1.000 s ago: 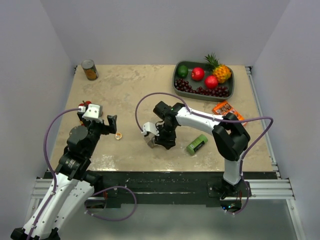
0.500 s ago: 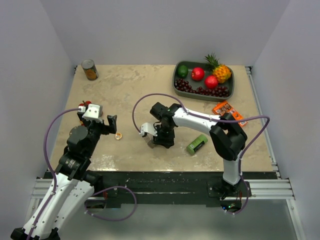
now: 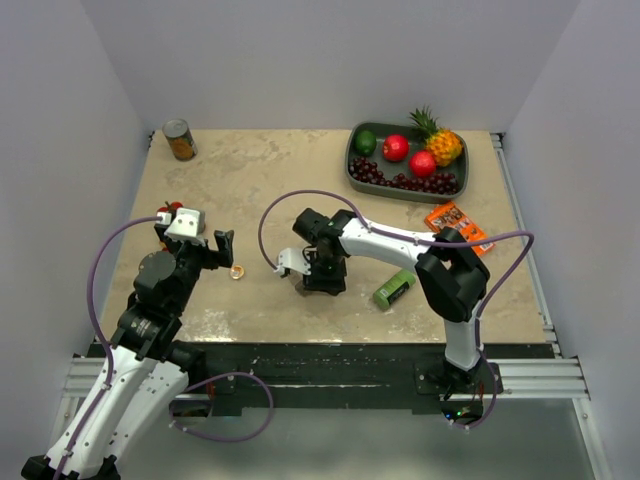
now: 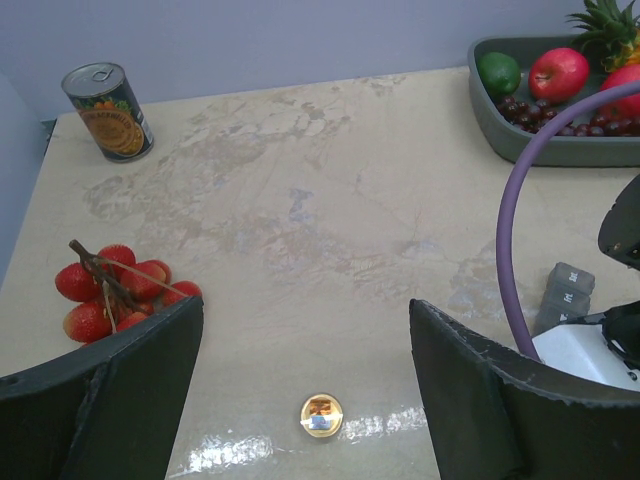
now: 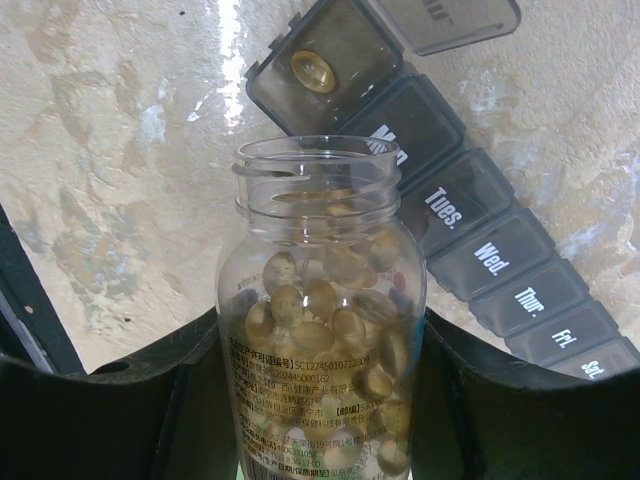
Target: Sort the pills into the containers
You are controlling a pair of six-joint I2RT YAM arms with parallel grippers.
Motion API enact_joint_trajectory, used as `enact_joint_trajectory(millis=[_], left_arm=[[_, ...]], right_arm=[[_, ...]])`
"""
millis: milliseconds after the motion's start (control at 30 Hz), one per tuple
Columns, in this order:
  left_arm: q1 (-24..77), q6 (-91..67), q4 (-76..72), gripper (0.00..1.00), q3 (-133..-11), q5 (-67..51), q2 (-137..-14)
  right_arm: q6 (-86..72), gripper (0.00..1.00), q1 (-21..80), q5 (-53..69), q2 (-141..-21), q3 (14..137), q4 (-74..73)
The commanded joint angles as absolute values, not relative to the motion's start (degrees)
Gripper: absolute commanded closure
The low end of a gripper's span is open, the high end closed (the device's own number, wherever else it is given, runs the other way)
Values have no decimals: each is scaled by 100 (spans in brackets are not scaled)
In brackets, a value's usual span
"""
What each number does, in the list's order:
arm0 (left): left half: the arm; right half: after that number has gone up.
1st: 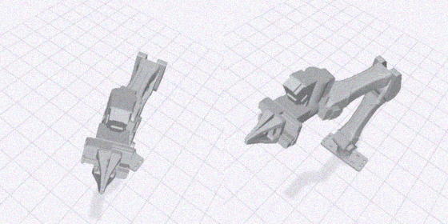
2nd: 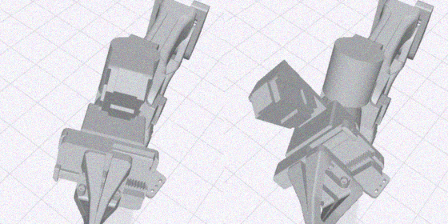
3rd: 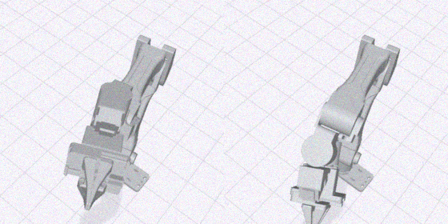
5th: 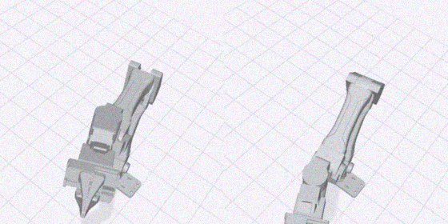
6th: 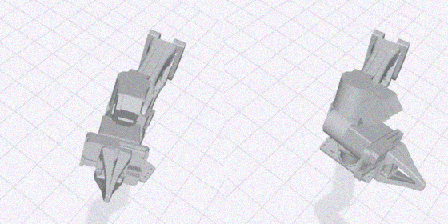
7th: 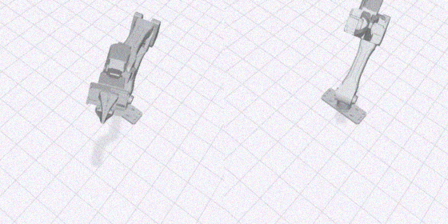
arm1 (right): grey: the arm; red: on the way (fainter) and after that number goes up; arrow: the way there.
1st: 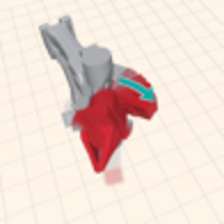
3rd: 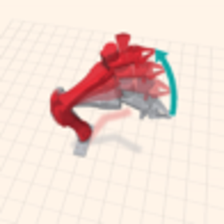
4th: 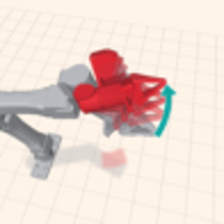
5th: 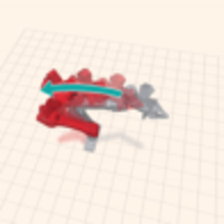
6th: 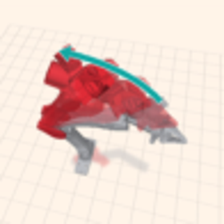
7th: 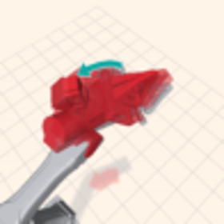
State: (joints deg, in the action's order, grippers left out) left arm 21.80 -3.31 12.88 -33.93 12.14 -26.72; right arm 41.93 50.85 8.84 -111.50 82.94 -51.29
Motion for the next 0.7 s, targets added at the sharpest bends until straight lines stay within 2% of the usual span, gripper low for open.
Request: enact_joint_trajectory(millis=[0,667], left_arm=[[2162,-193,976,12,-3401,1178,-2646],[2162,-185,976,12,-3401,1204,-2628]], right_arm=[[4096,97,5142,703,-11197,8578,-5203],[3964,97,5458,9,-11338,8701,-5247]])
